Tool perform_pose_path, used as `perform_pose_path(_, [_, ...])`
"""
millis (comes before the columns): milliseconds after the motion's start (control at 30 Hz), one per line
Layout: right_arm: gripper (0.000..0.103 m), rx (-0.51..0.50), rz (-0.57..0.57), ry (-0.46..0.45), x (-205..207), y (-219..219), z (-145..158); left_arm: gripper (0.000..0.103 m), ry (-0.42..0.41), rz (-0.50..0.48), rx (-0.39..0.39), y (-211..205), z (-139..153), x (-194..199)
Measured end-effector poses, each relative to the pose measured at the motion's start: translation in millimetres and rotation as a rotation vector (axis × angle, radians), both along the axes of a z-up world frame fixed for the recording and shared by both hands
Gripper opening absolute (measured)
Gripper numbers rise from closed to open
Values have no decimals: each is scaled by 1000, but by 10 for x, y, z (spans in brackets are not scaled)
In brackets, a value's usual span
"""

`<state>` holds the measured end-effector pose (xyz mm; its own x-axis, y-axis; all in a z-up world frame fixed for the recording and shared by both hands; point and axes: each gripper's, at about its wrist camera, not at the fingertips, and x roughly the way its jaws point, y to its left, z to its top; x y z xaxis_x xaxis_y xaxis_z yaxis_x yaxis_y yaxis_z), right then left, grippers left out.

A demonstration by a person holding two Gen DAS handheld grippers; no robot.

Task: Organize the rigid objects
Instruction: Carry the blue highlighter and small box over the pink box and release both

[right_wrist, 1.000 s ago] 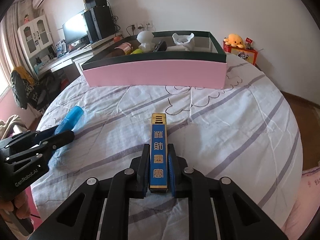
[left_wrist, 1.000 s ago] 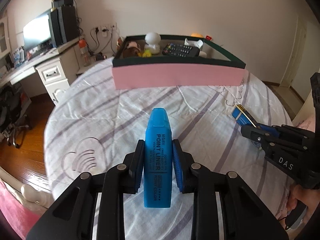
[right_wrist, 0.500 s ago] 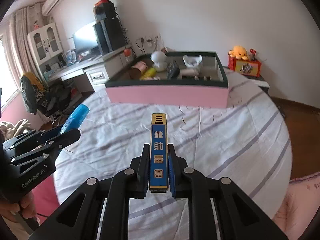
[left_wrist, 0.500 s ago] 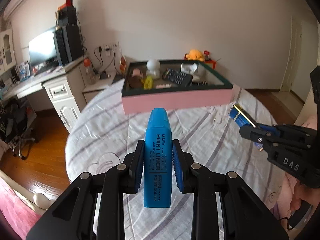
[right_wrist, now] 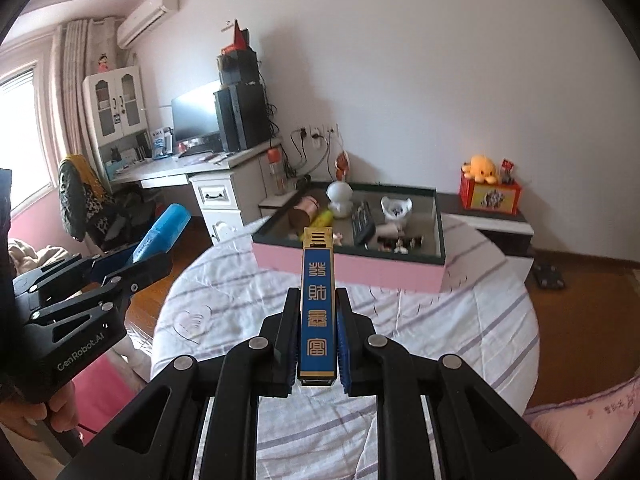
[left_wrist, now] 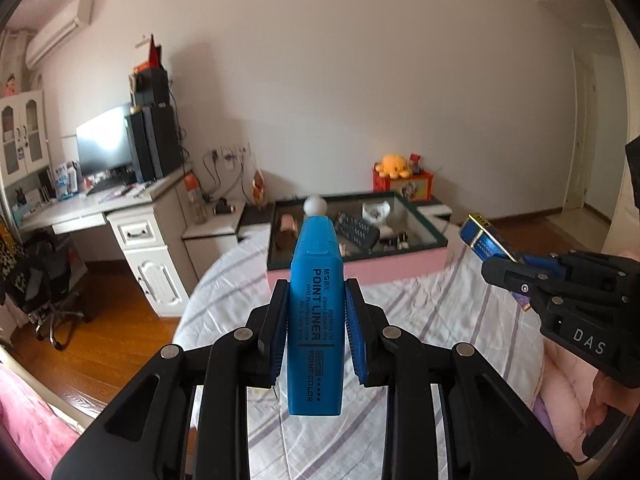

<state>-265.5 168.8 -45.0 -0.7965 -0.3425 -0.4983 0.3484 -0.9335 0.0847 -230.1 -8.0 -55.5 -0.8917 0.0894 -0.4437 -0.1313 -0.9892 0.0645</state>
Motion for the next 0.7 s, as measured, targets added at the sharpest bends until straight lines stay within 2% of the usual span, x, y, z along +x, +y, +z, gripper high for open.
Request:
perform_pose_path(100, [16,5,3,31,18,0,110,27,34,17,-22,-15,127,54])
perform_pose_path(300, [16,13,7,86,3,-16,284,27,114,60,-10,-126,388,109])
perform_pose_path(467, [16,22,23,106,-82,-64,363,27,127,79,-19,-176,444,40])
perform_pose_path(700, [16,27,27,102,-299,-48,339,27,116,93,-42,-175,424,-294])
